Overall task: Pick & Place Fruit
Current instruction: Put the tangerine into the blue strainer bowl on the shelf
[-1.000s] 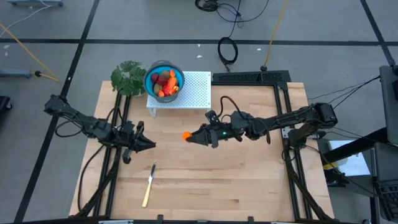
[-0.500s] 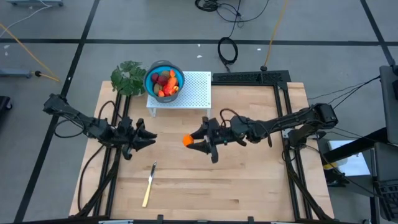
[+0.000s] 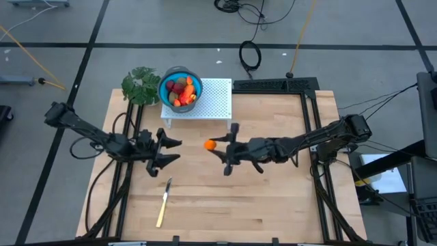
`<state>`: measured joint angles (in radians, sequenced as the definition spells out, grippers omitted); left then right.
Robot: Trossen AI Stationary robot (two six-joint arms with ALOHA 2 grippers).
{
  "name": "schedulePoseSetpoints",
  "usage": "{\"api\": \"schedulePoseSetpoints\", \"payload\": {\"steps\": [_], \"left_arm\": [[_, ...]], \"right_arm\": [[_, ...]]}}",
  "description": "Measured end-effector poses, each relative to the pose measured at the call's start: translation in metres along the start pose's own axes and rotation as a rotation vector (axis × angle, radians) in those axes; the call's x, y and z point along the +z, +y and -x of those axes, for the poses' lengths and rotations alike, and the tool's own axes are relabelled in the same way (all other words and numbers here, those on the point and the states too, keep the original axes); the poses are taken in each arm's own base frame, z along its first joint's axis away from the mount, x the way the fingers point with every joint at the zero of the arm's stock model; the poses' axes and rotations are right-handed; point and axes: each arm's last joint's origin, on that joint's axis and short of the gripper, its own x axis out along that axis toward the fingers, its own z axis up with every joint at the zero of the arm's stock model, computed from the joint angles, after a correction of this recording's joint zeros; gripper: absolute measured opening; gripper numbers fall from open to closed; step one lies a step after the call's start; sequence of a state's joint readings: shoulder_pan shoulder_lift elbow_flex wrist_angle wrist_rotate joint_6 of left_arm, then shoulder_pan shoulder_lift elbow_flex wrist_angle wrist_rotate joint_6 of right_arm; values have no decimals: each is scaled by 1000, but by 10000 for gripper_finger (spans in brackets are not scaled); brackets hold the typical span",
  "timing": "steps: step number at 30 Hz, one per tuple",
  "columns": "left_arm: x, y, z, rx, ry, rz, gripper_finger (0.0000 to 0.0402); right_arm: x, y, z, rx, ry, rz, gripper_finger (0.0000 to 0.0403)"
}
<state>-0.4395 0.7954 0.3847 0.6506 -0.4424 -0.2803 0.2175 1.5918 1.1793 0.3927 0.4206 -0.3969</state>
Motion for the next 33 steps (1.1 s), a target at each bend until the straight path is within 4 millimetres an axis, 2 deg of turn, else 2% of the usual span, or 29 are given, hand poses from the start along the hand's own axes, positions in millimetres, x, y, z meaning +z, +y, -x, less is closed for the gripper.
{"api": "schedulePoseSetpoints", "payload": {"steps": [9,14,18,24,33], "left_arm": [[9,-4,-35,190,-16,-180,271],[11,-3,-60,261,58,-252,271],[9,-1,-80,311,139,-298,271],[9,2,-104,342,158,-311,271],[3,12,-126,397,198,-306,271]], "right_arm": [[-5,-4,2,-185,140,291,157],[-5,-4,2,-203,173,431,157],[-6,-6,1,-203,182,477,157],[-7,-8,0,-203,193,539,157],[-7,-8,0,-199,197,578,157]]}}
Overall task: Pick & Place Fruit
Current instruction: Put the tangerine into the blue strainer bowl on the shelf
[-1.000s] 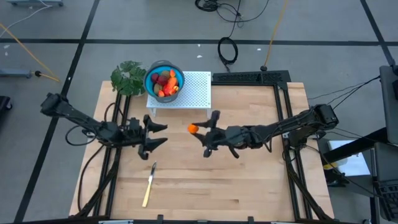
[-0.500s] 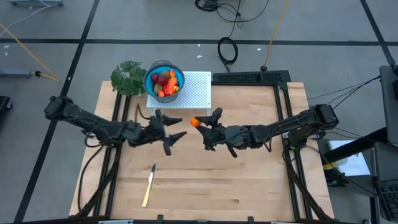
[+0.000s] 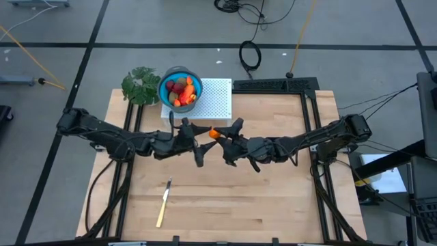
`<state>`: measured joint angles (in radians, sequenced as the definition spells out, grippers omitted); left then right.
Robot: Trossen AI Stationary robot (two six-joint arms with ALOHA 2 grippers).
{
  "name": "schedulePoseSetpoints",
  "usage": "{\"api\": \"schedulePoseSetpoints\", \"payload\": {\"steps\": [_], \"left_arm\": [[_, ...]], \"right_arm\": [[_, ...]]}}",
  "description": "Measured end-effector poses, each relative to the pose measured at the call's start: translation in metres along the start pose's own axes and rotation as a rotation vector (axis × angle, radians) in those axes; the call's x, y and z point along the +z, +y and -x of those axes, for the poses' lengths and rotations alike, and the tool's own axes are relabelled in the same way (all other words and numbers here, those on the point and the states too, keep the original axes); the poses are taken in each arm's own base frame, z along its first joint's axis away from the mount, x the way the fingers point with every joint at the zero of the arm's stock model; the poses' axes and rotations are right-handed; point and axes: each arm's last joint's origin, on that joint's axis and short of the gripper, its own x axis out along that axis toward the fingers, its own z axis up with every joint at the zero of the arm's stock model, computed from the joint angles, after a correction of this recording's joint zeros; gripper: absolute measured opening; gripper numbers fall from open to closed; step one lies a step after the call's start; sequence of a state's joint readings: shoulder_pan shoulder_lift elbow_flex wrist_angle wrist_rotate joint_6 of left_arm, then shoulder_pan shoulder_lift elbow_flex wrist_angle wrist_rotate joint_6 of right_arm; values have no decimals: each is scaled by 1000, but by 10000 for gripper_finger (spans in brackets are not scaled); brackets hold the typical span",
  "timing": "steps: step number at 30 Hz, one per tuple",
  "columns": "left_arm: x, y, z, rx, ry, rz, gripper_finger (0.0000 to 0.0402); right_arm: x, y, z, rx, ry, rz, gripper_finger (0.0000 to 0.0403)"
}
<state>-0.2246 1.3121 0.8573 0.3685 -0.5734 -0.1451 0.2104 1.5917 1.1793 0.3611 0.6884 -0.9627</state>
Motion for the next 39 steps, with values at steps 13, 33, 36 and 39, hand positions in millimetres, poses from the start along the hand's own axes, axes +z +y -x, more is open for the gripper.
{"api": "schedulePoseSetpoints", "payload": {"steps": [13,33,36,39], "left_arm": [[0,9,-8,-52,19,67,271],[0,12,-10,-108,32,63,111],[1,12,-10,-127,31,61,101],[1,11,-10,-140,32,62,102]], "right_arm": [[0,0,0,5,-7,0,157],[1,0,0,7,-8,-128,178],[0,0,0,10,-9,-161,200],[0,0,0,6,-6,-196,226]]}}
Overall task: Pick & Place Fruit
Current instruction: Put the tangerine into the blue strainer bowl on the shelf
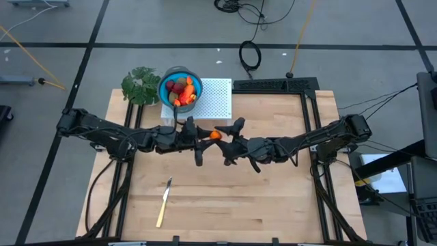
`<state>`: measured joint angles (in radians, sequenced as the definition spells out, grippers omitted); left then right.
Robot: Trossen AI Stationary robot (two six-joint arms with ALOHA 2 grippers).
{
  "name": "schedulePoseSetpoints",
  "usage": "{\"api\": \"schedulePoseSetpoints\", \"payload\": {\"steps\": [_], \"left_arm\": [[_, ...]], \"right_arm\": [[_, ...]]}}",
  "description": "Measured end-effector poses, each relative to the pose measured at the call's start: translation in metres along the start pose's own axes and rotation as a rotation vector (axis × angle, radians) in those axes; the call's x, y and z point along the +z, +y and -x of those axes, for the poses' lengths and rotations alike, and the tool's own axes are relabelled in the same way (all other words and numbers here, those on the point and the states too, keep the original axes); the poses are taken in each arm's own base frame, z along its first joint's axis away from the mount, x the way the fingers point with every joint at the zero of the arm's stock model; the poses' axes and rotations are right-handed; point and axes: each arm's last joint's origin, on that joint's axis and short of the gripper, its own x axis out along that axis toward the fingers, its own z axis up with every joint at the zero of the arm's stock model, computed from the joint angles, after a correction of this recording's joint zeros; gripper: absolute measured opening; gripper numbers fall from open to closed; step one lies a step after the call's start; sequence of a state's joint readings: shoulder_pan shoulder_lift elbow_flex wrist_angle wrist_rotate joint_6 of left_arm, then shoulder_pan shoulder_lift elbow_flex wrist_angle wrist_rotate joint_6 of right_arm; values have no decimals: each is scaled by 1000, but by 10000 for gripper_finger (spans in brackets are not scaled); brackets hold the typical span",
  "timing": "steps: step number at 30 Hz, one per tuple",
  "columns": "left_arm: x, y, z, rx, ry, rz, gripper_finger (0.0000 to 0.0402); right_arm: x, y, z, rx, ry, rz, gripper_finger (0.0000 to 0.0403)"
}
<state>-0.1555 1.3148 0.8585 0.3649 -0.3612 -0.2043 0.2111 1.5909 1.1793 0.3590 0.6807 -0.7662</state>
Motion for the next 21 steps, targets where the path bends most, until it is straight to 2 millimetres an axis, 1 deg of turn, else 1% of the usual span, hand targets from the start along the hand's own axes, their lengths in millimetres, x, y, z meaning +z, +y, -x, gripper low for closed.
{"api": "schedulePoseSetpoints", "payload": {"steps": [6,11,16,21], "left_arm": [[-2,2,1,10,29,-12,103],[4,7,10,56,43,-77,102],[17,18,25,133,31,-122,102],[29,32,35,199,15,-155,102]], "right_arm": [[-1,1,0,3,11,-59,267],[-10,8,1,42,105,-113,283],[-18,14,3,77,180,-247,277],[-21,17,4,88,216,-366,250]]}}
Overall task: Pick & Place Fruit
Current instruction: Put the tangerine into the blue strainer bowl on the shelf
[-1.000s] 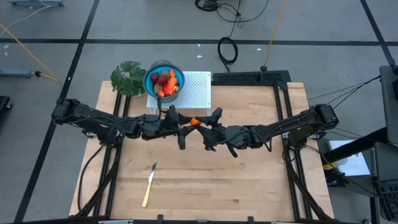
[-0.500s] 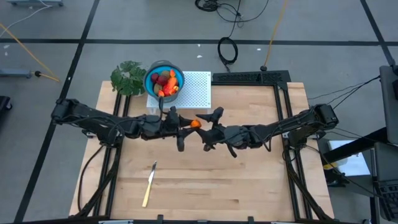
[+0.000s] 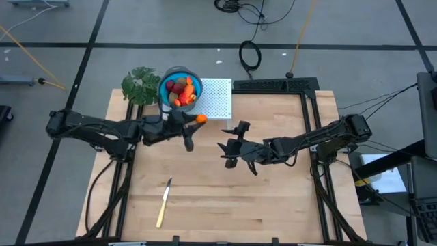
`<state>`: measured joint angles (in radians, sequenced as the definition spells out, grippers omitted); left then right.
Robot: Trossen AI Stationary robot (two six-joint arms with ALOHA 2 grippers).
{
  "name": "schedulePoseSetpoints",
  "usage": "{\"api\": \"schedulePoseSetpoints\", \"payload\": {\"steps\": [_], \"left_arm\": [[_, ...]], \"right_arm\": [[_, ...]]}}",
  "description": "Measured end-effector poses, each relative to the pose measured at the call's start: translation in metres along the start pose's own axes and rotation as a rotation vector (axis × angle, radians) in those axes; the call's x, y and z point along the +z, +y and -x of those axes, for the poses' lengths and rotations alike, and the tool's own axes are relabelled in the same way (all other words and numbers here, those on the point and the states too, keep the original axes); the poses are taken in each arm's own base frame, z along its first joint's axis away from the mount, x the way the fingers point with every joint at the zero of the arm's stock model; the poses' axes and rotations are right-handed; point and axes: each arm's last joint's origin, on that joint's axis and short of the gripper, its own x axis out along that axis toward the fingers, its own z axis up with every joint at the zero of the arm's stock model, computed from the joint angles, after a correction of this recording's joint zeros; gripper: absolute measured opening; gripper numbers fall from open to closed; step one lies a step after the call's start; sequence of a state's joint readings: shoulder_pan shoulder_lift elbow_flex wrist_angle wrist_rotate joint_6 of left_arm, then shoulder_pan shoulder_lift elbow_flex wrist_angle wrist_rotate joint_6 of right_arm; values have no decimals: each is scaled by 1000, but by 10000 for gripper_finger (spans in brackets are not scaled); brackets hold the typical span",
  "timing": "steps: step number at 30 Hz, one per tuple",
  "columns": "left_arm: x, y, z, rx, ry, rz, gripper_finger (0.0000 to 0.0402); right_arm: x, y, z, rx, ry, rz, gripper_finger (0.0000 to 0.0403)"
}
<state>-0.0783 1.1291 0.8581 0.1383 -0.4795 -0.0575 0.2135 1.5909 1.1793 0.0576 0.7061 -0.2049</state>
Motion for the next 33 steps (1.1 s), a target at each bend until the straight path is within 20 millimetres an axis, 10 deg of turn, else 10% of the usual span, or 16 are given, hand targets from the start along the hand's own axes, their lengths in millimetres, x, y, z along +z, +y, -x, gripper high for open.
{"api": "schedulePoseSetpoints", "payload": {"steps": [20,33], "left_arm": [[-2,56,-7,234,101,-184,102],[-11,83,-8,281,287,-224,102]], "right_arm": [[-11,2,-4,245,99,-255,11],[-6,-27,-9,575,35,-404,3]]}}
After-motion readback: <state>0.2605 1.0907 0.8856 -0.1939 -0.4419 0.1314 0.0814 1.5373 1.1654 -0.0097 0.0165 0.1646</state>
